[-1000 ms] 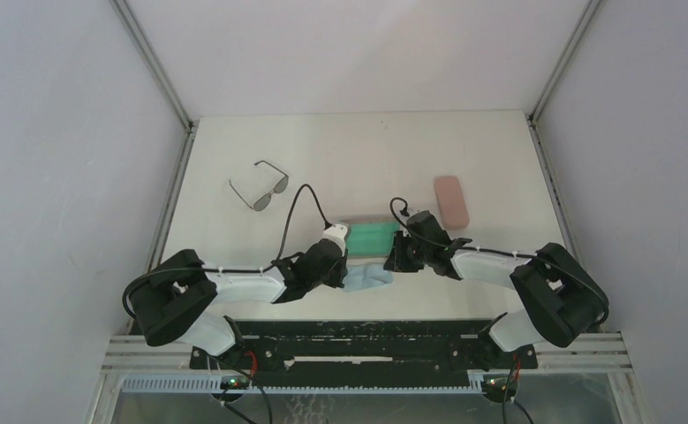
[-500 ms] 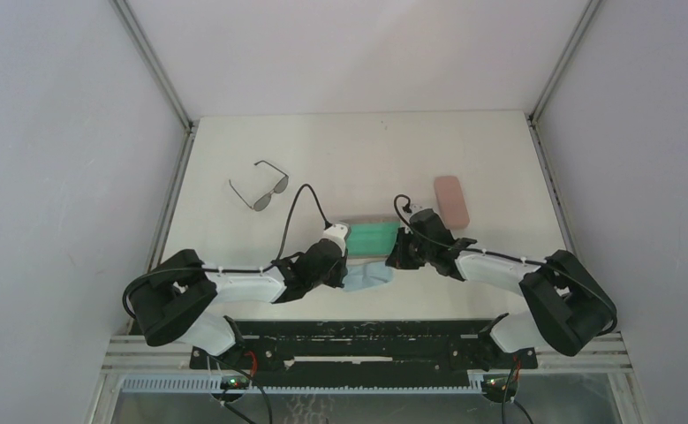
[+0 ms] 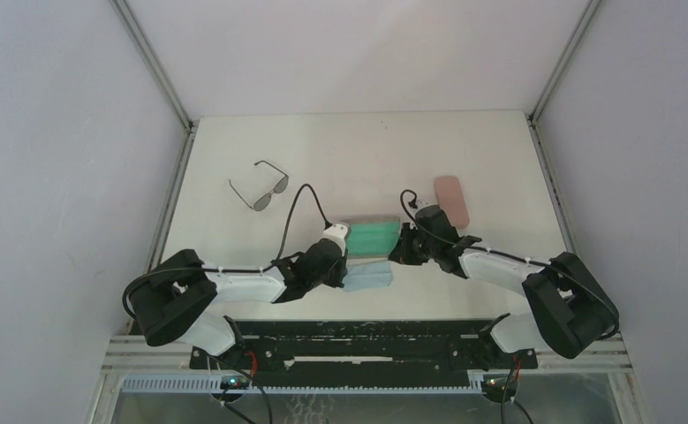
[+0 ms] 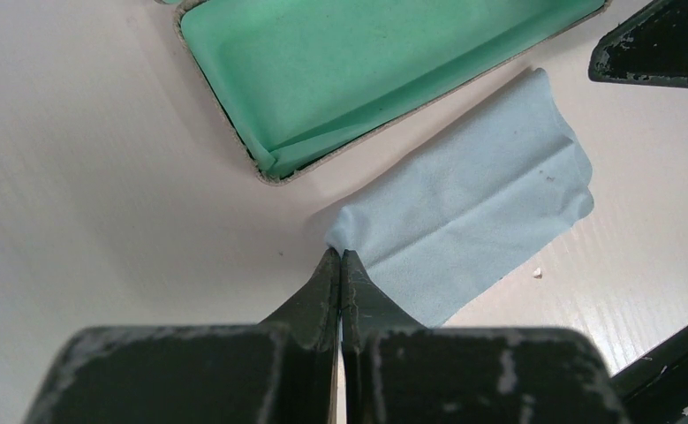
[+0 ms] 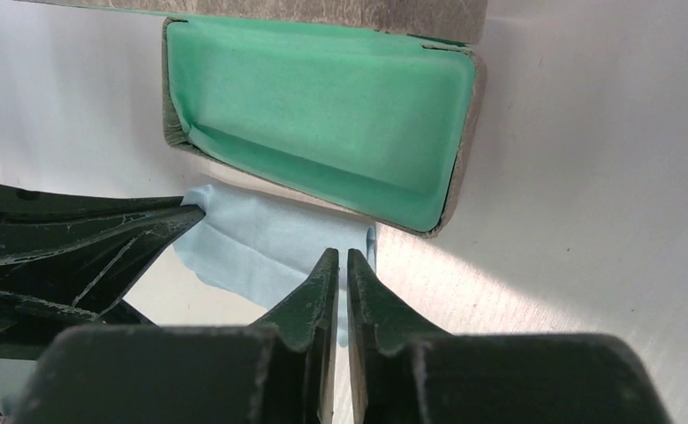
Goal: Organize the sunglasses
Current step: Pick up the glasses cleaning cloth from the center of the board.
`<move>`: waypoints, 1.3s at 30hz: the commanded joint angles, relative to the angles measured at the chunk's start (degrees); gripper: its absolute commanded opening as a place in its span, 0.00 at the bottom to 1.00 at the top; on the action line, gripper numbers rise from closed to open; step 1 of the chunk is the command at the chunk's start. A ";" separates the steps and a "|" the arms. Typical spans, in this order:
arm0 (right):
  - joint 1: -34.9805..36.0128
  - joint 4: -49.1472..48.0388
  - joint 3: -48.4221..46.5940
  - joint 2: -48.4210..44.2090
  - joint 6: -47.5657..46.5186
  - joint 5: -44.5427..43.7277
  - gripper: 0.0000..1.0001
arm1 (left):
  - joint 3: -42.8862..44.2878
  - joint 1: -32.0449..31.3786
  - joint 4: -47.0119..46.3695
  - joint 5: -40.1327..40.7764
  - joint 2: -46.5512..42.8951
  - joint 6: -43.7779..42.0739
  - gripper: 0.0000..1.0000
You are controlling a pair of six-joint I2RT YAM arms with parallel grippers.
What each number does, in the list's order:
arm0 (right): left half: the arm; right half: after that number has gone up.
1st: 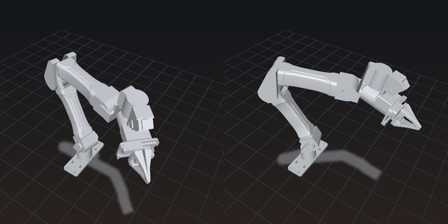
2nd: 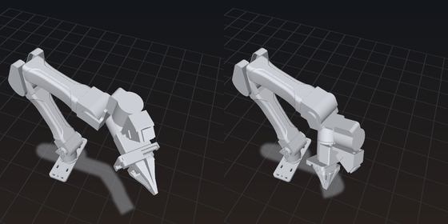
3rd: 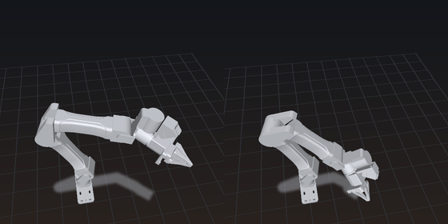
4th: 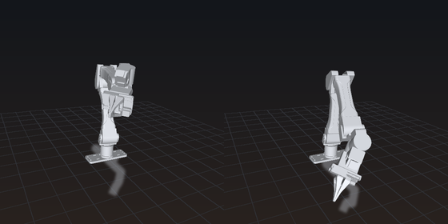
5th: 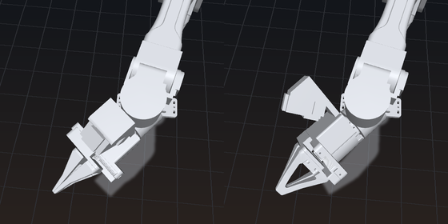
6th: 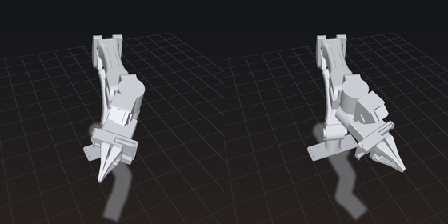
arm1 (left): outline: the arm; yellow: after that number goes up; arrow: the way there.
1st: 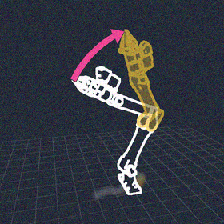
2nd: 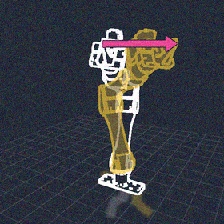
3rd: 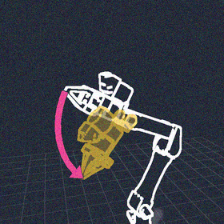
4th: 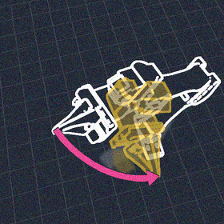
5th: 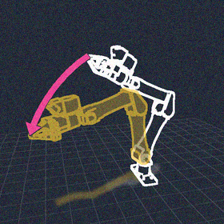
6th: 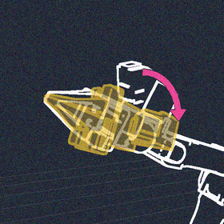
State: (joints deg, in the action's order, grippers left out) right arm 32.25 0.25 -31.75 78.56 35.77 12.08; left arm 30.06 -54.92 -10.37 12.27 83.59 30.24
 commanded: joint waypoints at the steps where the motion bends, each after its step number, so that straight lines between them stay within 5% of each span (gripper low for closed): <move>1: -0.11 -1.14 -2.53 -0.19 -0.44 0.60 0.08 | 1.61 0.51 -0.08 -0.05 -0.04 -1.67 0.00; 14: 4.24 2.53 -3.87 2.95 -2.88 -2.43 0.28 | 2.26 0.52 -0.46 -0.32 0.78 -1.85 0.00; 39: 10.11 11.99 -10.03 5.22 -5.69 -15.21 0.29 | 2.57 0.77 -0.04 -0.32 0.21 -2.11 0.00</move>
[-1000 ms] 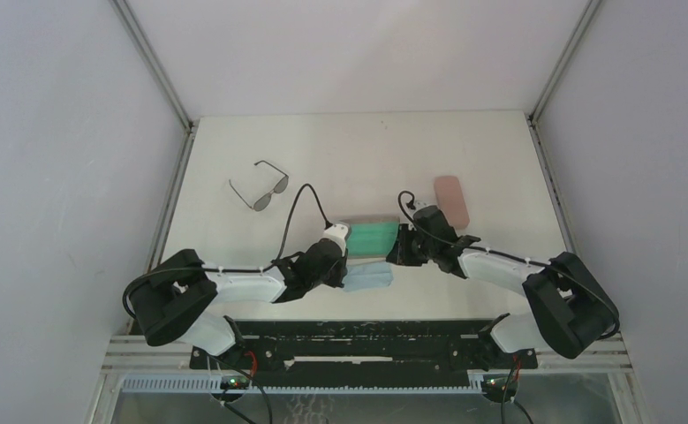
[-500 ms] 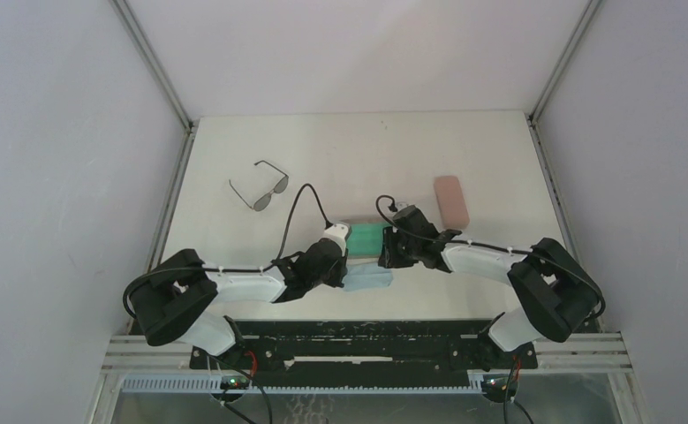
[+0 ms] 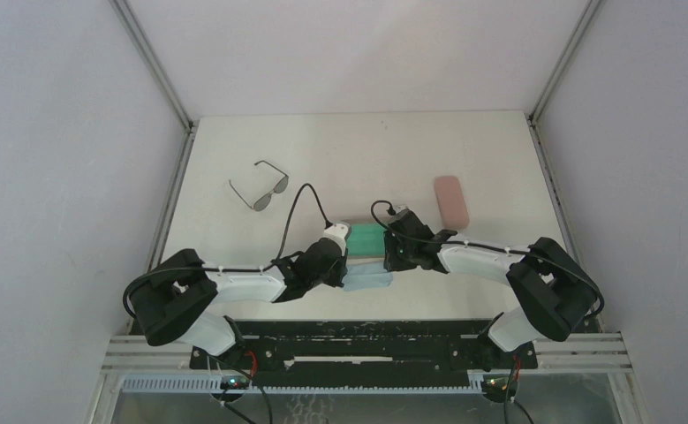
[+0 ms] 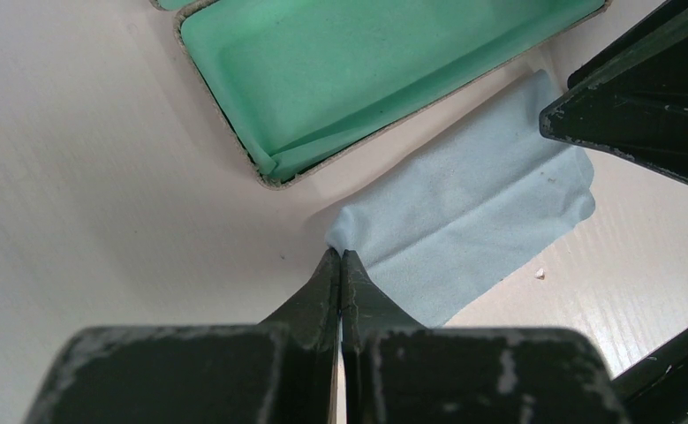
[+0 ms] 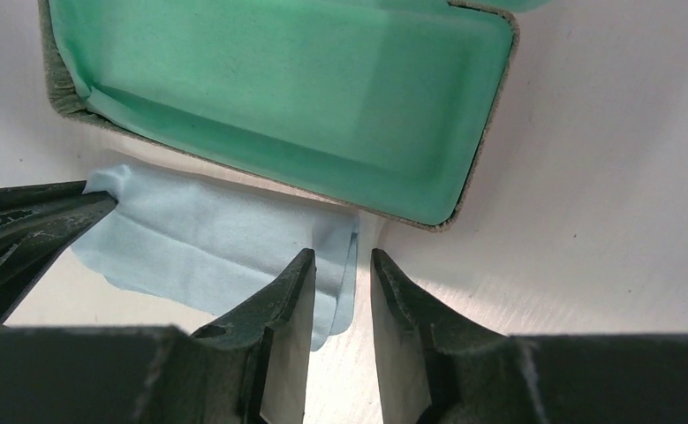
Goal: Organize the sunglasses
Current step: Pick up the glasses cleaning cloth from the center of the board.
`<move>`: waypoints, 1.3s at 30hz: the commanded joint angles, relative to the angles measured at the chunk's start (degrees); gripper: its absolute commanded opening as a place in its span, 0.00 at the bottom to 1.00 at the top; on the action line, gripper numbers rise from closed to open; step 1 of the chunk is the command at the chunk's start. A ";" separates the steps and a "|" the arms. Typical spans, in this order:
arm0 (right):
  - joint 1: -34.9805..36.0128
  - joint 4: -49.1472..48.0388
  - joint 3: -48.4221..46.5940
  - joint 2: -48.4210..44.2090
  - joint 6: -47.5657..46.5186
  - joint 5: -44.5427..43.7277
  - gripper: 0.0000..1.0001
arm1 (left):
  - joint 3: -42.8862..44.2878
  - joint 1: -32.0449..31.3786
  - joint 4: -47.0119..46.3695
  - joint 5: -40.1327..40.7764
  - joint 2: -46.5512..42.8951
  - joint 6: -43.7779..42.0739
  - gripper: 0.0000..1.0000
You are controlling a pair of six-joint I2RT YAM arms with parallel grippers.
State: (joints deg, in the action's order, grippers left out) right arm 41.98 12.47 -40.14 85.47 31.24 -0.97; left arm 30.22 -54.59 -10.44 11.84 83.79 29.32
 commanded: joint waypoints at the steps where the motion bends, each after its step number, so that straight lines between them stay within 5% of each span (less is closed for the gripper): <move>1: 0.39 -0.46 -1.72 -1.36 -1.13 -1.97 0.29 | 2.35 0.45 0.01 0.12 -0.01 -1.16 0.00; 13: 0.39 -1.09 -3.35 2.29 -1.14 0.69 0.28 | 2.37 0.45 -0.14 0.29 -0.15 -1.28 0.00; 24: 0.60 -0.73 -3.38 1.06 -1.49 -0.75 0.00 | 1.97 0.53 -0.20 0.51 -1.30 -1.19 0.00; 39: -0.88 -3.13 -3.09 -5.33 -0.17 -0.93 0.00 | 4.02 2.86 -0.08 -0.49 -5.68 -2.06 0.00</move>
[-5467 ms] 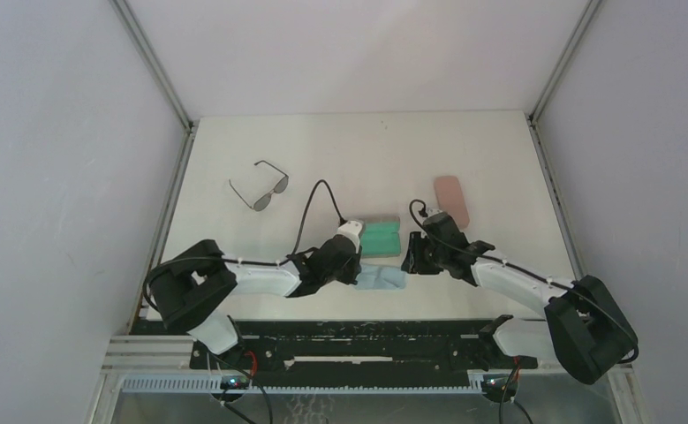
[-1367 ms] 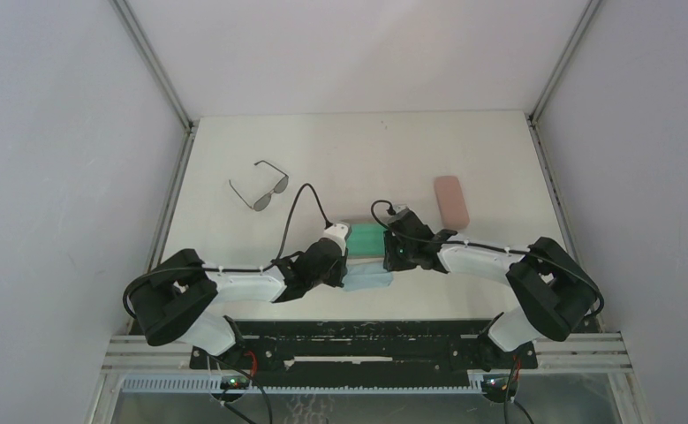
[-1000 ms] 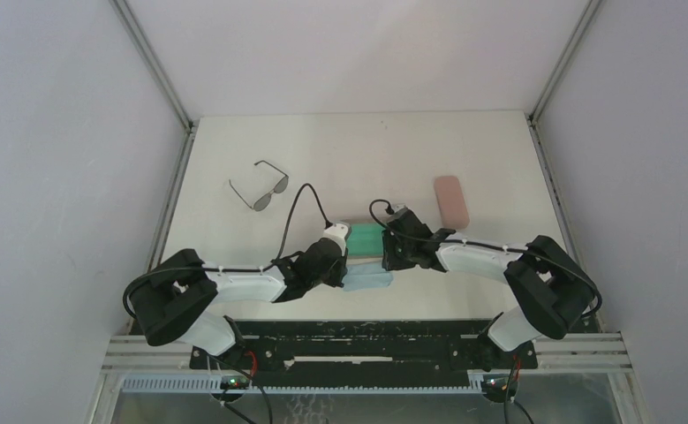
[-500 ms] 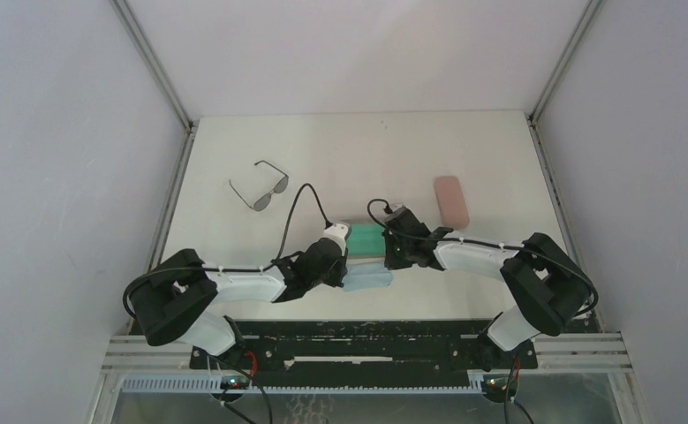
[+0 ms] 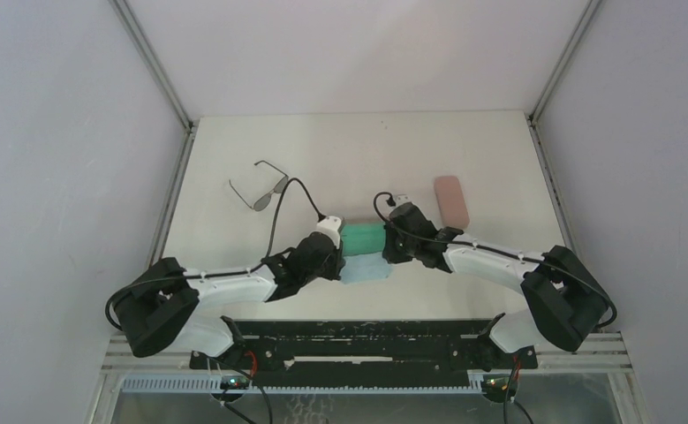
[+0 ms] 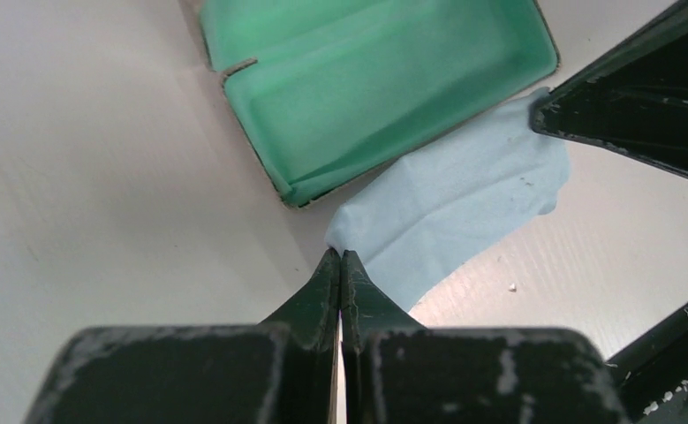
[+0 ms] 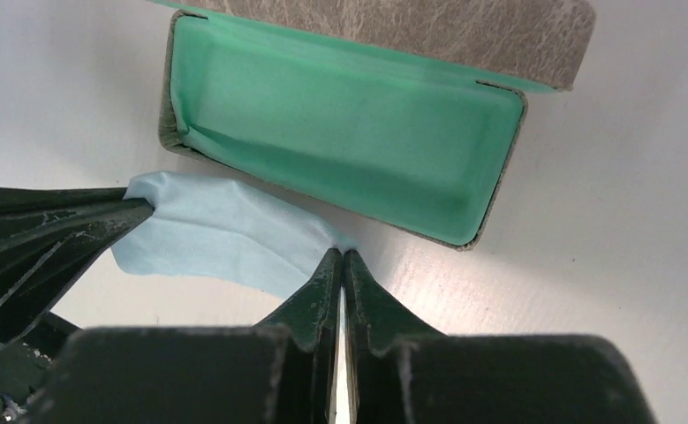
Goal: Organize the sunglasses
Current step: Pick up the glasses cleaning cloth from the center of the board, then place the glasses cleaning cloth in the sunglasses case.
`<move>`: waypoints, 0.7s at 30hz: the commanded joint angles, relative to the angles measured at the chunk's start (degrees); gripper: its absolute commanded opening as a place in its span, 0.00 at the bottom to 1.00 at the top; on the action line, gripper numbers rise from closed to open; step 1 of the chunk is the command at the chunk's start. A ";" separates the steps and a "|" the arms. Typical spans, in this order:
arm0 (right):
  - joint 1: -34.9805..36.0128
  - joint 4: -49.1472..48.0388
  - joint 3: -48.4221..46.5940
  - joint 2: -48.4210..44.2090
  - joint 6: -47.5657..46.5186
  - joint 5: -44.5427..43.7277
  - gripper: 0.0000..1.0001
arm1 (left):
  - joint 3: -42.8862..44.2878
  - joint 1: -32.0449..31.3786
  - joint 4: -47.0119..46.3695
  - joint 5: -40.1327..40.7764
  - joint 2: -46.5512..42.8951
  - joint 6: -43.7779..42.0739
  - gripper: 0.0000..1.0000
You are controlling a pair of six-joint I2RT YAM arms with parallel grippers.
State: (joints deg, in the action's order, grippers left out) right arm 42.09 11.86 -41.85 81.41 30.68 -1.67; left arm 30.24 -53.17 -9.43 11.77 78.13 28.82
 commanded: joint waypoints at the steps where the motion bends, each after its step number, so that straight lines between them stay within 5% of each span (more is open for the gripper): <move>1: -1.37 -2.55 -1.46 -1.25 0.54 -0.04 0.00 | 4.30 1.72 -1.34 -0.51 0.39 -1.61 0.00; 21: -6.69 -6.74 -3.26 2.24 0.26 0.07 0.00 | 10.19 4.69 -4.45 2.78 7.62 -1.55 0.00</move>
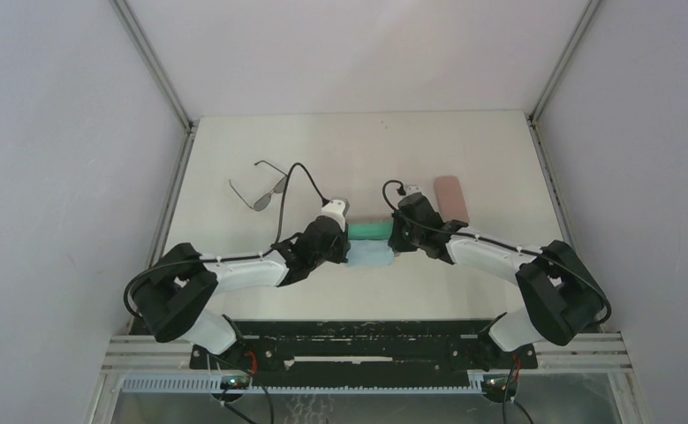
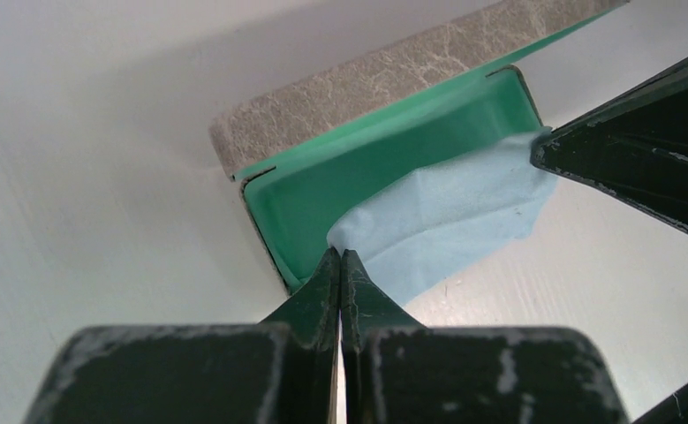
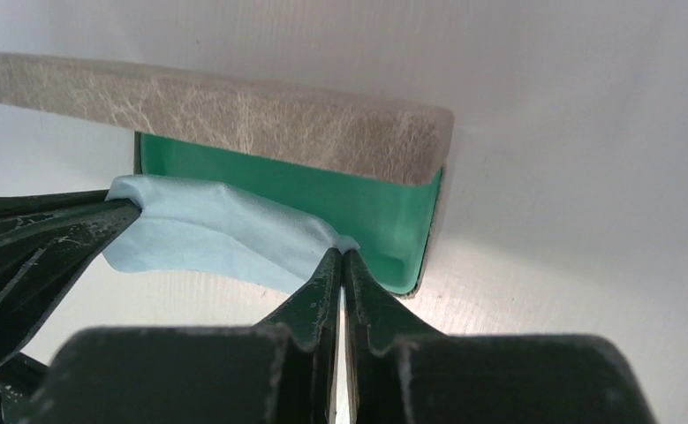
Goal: Organize the sunglasses
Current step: Place the glasses cleaning cloth in the sunglasses case.
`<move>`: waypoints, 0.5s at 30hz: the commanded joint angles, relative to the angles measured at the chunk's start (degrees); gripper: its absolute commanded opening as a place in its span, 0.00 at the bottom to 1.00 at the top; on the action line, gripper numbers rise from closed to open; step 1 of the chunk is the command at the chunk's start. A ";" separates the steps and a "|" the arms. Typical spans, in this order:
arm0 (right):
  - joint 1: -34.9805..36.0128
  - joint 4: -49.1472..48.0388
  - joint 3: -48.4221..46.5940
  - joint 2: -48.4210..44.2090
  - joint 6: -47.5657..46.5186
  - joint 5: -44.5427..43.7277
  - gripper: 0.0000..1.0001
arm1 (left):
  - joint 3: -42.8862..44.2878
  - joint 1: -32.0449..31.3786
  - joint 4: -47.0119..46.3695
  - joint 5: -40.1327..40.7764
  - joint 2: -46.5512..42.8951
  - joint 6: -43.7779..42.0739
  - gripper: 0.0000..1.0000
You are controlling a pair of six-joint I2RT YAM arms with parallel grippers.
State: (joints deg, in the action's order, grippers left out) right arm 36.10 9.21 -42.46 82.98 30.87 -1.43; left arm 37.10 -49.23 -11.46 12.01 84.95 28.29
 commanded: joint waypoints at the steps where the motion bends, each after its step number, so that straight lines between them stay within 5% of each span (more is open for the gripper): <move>1: -0.78 -4.44 -2.89 0.92 -0.08 -0.20 0.00 | 3.75 0.84 -2.42 2.90 1.09 -1.17 0.00; 15: -2.50 -5.94 -4.70 3.55 -1.16 -1.12 0.00 | 6.50 1.86 -2.69 4.28 4.49 -2.43 0.00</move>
State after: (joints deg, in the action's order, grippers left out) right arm 34.06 5.72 -44.69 85.65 30.63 -1.67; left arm 40.49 -48.01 -11.94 15.05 88.53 27.33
